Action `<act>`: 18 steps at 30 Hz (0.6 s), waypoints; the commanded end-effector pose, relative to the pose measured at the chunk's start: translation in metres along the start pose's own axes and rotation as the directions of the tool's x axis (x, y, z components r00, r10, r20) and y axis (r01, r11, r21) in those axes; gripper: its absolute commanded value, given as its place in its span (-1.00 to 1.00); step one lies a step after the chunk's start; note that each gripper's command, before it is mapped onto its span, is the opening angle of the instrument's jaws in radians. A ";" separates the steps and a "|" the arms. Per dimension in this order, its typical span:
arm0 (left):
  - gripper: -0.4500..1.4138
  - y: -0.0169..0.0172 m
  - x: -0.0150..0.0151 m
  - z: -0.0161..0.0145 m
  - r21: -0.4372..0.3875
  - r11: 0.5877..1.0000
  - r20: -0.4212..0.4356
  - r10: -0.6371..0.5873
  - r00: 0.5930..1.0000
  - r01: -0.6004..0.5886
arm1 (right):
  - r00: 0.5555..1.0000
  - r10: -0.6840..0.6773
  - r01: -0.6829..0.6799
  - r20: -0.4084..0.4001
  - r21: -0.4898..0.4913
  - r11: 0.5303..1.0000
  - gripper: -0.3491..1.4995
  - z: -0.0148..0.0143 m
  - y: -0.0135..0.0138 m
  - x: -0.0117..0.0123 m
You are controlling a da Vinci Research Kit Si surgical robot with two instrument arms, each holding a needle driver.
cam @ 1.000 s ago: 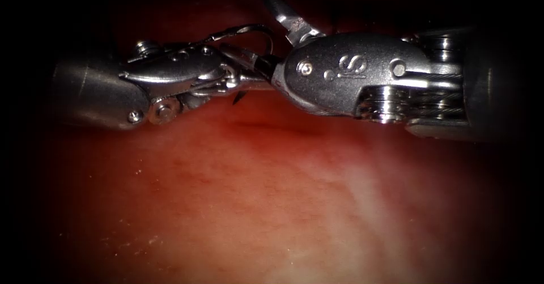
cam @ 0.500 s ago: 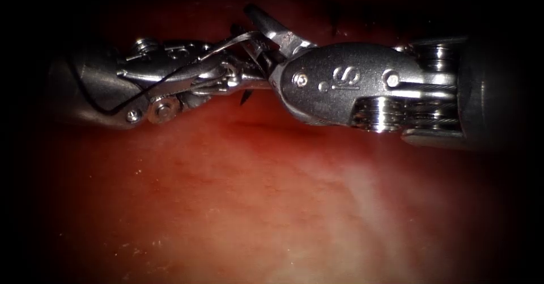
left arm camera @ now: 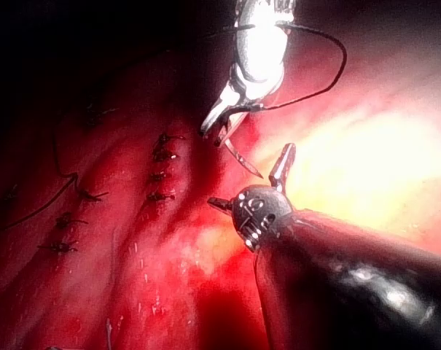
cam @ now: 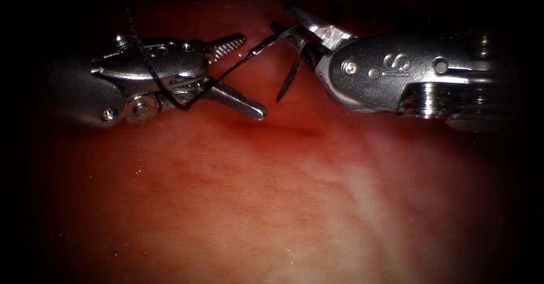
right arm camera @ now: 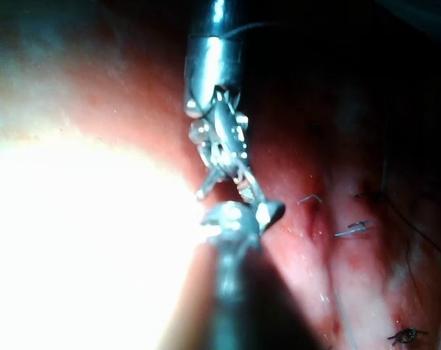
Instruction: Wound Closure
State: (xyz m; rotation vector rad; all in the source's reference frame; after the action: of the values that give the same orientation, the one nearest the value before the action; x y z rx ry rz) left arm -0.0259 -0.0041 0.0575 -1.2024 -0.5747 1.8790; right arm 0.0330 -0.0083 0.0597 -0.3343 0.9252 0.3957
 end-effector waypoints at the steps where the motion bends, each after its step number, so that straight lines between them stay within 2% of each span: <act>1: 0.78 0.0000 -0.0003 0.0007 0.003 1.000 0.007 0.022 1.000 -0.022 | 1.000 0.020 -0.019 -0.011 0.059 0.998 -1.00 0.0012 0.0004 -0.0009; 9: 0.66 0.0008 -0.0025 0.0006 0.006 0.972 0.073 0.232 0.970 -0.233 | 0.994 0.023 -0.004 -0.106 0.177 0.984 -1.00 0.0023 0.0021 -0.0037; 12: 0.42 0.0011 -0.0040 0.0008 -0.001 0.952 0.083 0.305 0.949 -0.306 | 0.990 0.038 -0.009 -0.132 0.219 0.976 -1.00 0.0030 0.0024 -0.0051; 16: -0.17 0.0015 -0.0059 0.0011 0.007 0.934 0.084 0.356 0.931 -0.358 | 0.985 0.038 0.004 -0.171 0.244 0.970 -1.00 0.0039 0.0017 -0.0071; 18: -0.32 0.0016 -0.0067 0.0013 0.009 0.930 0.085 0.366 0.927 -0.368 | 0.979 0.030 0.025 -0.202 0.263 0.965 -1.00 0.0044 0.0012 -0.0080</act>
State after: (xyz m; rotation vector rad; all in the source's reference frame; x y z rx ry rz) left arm -0.0256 -0.0108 0.0603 -1.2867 -0.3785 2.2565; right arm 0.0307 -0.0068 0.0679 -0.1272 1.1758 0.2326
